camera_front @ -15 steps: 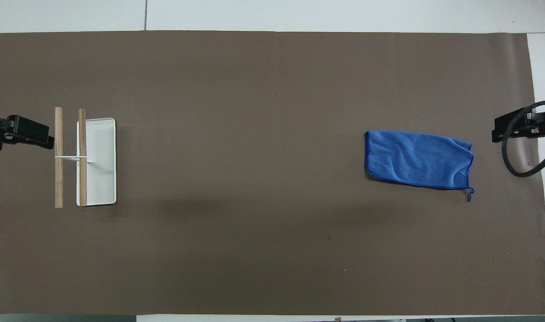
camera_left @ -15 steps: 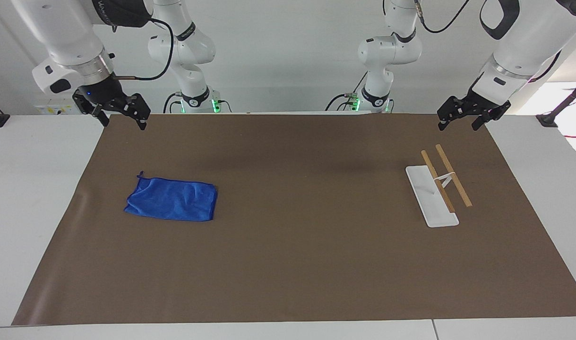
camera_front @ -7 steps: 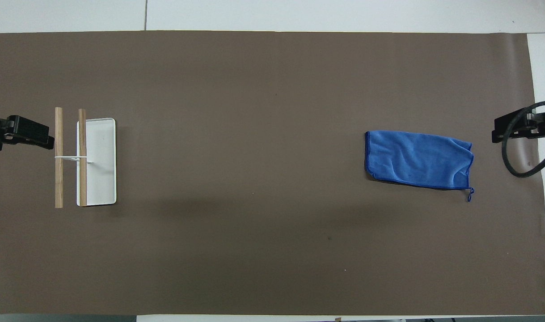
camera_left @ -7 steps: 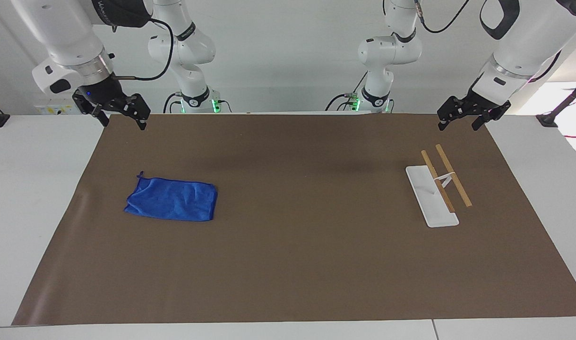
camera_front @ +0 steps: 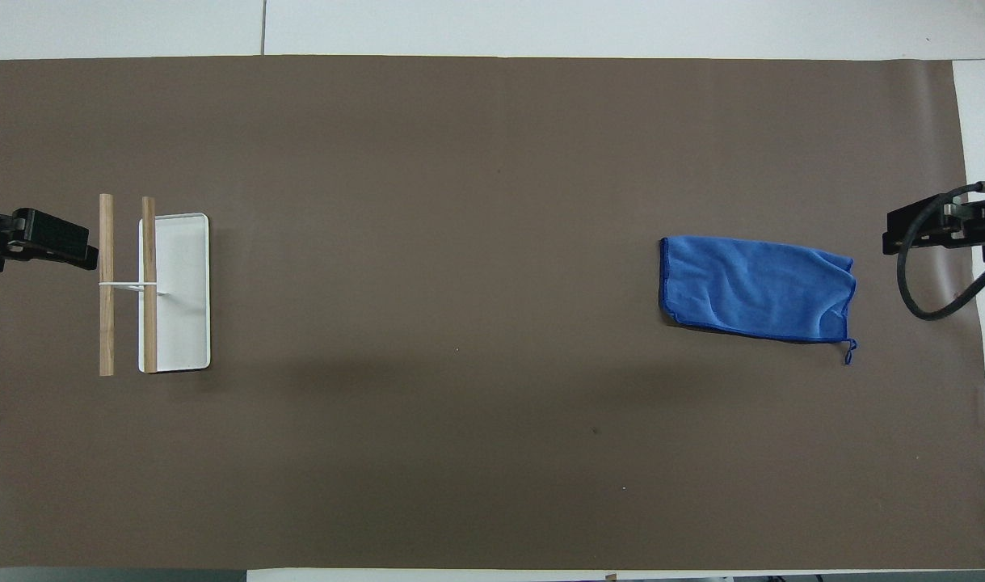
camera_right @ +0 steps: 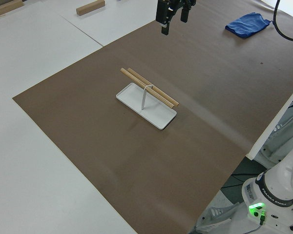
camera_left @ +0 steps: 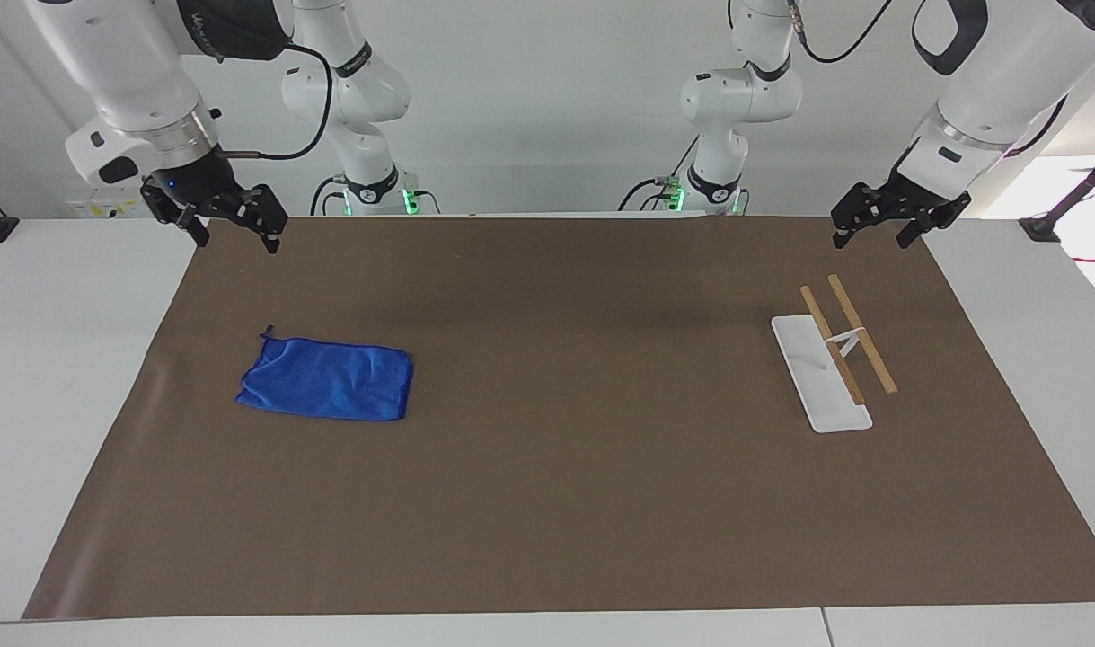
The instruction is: Right arm passes towel to left arm to hang
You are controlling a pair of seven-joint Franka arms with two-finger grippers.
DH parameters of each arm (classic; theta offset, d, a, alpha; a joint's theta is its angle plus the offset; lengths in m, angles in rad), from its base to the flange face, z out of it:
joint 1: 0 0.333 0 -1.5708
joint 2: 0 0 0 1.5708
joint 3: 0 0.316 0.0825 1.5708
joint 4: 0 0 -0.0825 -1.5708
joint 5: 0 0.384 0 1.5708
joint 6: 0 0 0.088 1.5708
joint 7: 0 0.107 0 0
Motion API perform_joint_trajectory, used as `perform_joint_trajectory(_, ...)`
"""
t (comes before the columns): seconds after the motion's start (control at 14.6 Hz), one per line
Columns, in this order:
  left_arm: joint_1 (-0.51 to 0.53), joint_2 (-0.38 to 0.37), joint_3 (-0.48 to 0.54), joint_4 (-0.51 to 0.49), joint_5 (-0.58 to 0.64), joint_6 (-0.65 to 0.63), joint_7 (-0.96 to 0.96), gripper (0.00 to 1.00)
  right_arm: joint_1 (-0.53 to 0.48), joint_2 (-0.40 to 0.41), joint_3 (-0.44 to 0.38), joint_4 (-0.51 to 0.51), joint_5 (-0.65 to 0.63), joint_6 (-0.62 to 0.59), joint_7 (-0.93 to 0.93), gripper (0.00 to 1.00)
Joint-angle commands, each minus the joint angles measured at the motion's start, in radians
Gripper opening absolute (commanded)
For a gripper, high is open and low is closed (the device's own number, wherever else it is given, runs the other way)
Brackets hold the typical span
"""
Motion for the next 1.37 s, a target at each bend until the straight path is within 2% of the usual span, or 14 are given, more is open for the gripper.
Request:
perform_joint_trajectory(0.0, 0.011, -0.019, -0.013, -0.016, 0.013, -0.004, -0.010, 1.00, -0.016, -0.058, 0.003, -0.139, 0.003, 0.117, -0.051, 1.00)
perform_joint_trajectory(0.14, 0.011, -0.017, -0.013, -0.016, 0.013, -0.004, -0.010, 1.00, -0.003, -0.089, 0.007, -0.288, 0.005, 0.287, -0.069, 1.00)
perform_joint_trajectory(0.21, 0.011, -0.019, -0.013, -0.016, 0.013, -0.004, -0.010, 1.00, -0.003, -0.078, 0.008, -0.340, 0.003, 0.350, -0.072, 1.00)
perform_joint_trajectory(0.48, 0.011, -0.017, -0.013, -0.018, 0.013, -0.004, -0.010, 1.00, -0.021, 0.017, 0.007, -0.517, 0.003, 0.647, -0.109, 1.00)
perform_joint_trajectory(0.68, 0.011, -0.019, -0.013, -0.016, 0.013, -0.004, -0.010, 1.00, -0.059, 0.048, 0.007, -0.623, 0.006, 0.799, -0.100, 1.00)
perform_joint_trajectory(1.03, 0.011, -0.019, -0.013, -0.016, 0.013, -0.004, -0.010, 1.00, -0.087, 0.146, 0.007, -0.641, 0.017, 0.912, -0.103, 1.00)
perform_joint_trajectory(1.3, 0.011, -0.019, -0.013, -0.016, 0.013, -0.004, -0.010, 1.00, -0.101, 0.171, 0.008, -0.667, 0.017, 0.912, -0.115, 1.00)
